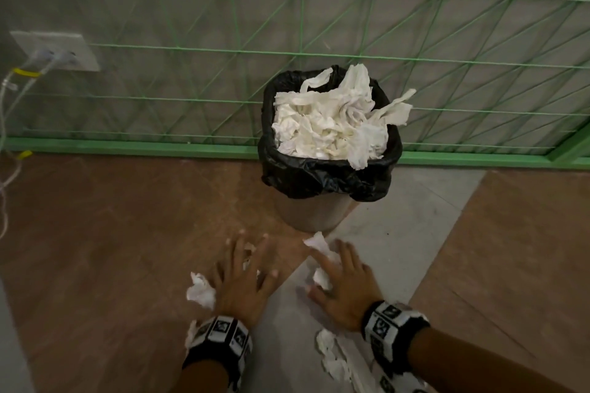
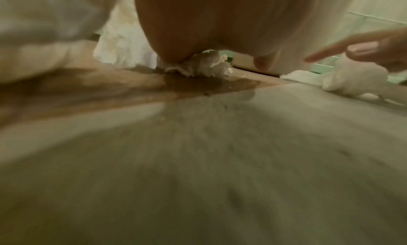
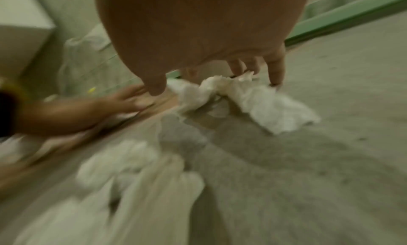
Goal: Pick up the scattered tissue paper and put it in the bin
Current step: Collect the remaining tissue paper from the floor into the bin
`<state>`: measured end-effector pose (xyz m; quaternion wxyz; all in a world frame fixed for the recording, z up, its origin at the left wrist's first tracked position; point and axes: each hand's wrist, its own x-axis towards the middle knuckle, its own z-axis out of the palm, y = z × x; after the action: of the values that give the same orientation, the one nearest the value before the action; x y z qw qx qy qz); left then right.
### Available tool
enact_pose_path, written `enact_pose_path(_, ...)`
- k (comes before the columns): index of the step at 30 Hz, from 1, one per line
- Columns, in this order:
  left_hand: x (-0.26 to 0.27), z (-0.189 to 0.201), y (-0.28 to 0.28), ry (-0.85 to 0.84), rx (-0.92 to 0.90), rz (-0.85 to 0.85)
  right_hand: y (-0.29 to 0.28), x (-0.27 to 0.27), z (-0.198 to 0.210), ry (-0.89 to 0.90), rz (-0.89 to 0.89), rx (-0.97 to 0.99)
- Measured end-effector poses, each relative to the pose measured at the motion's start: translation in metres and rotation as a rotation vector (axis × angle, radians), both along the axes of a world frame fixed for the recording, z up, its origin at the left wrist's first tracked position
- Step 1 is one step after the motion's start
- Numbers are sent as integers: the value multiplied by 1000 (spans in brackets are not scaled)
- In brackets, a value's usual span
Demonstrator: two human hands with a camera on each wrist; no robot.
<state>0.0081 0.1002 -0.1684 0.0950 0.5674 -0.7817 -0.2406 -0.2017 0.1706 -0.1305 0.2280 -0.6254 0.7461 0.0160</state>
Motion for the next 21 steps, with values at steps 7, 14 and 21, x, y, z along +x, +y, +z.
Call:
enact_pose_path(7,-15,-2,-24,-232,-163,-147,16,22,-22,225,259,-44)
enact_pose_path(14,2,14,-32,-56,-37,114,-18,46,109,-365,350,-250)
enact_pose_path(21,3,142,-101,671,-281,621,-99,0,286,-644,33,-845)
